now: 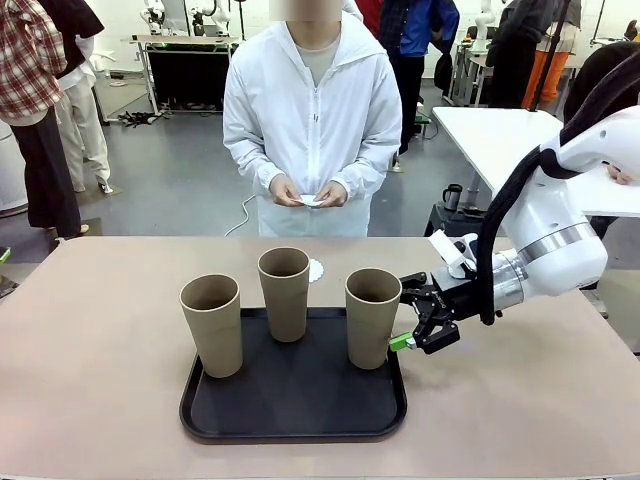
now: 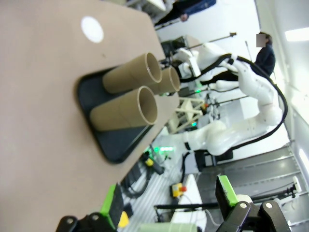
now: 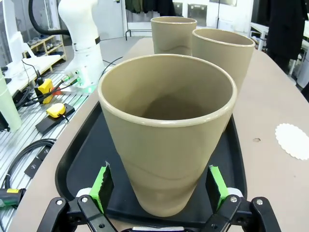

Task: Place coasters on the table and set cups on them.
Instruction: Pick up one Reusable plastic cup and place it on a coaster set by the human.

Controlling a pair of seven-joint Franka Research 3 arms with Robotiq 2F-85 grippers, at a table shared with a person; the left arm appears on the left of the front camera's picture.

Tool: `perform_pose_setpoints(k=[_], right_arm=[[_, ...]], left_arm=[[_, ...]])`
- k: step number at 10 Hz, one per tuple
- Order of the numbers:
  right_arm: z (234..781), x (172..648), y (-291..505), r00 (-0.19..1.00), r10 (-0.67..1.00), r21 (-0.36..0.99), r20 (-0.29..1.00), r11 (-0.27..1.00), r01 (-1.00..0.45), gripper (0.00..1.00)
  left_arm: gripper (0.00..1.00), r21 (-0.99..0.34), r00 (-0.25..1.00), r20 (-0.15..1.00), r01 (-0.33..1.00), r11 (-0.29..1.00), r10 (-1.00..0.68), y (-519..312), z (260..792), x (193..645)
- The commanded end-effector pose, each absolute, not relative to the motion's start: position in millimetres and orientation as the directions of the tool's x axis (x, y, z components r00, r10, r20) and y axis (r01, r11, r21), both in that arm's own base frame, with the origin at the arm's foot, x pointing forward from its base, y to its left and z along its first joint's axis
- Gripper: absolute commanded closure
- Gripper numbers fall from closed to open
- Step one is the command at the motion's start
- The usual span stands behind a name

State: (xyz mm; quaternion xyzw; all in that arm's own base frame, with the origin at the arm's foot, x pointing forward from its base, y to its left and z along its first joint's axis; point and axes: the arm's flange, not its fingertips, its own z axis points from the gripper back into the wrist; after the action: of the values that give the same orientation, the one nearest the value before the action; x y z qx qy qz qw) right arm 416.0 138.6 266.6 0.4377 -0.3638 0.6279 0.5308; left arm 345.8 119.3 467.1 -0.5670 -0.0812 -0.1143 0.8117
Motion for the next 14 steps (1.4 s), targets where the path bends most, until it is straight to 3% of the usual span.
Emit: perform_pose_setpoints(k=[1, 10, 11, 12, 13, 14], right_arm=[[258.0, 426.6, 147.0, -0.071, 0.358, -0.003, 0.931, -0.189, -0.982, 0.0], [249.0, 431.5, 176.7, -0.045, 0.329, 0.03, 0.943, -0.218, -0.976, 0.0], [248.4, 431.9, 177.1, -0.042, 0.324, 0.032, 0.945, -0.221, -0.975, 0.59], [249.0, 431.7, 177.0, -0.038, 0.324, 0.037, 0.945, -0.224, -0.974, 0.59], [249.8, 431.3, 177.2, -0.036, 0.324, 0.039, 0.945, -0.222, -0.974, 1.0], [254.2, 428.9, 174.1, -0.021, 0.341, 0.052, 0.94, -0.203, -0.978, 1.0]], left_arm=[[0.0, -0.903, 0.96, 0.267, 0.282, 0.324, -0.089, 120.5, 468.6, 345.0], [0.0, -0.903, 0.96, 0.267, 0.282, 0.324, -0.089, 120.5, 468.6, 345.0], [0.0, -0.903, 0.96, 0.267, 0.282, 0.324, -0.089, 120.5, 468.6, 345.0], [0.0, -0.903, 0.96, 0.267, 0.282, 0.324, -0.089, 120.5, 468.6, 345.0], [0.0, -0.903, 0.96, 0.267, 0.282, 0.324, -0.089, 120.5, 468.6, 345.0], [0.0, -0.903, 0.96, 0.267, 0.282, 0.324, -0.089, 120.5, 468.6, 345.0]])
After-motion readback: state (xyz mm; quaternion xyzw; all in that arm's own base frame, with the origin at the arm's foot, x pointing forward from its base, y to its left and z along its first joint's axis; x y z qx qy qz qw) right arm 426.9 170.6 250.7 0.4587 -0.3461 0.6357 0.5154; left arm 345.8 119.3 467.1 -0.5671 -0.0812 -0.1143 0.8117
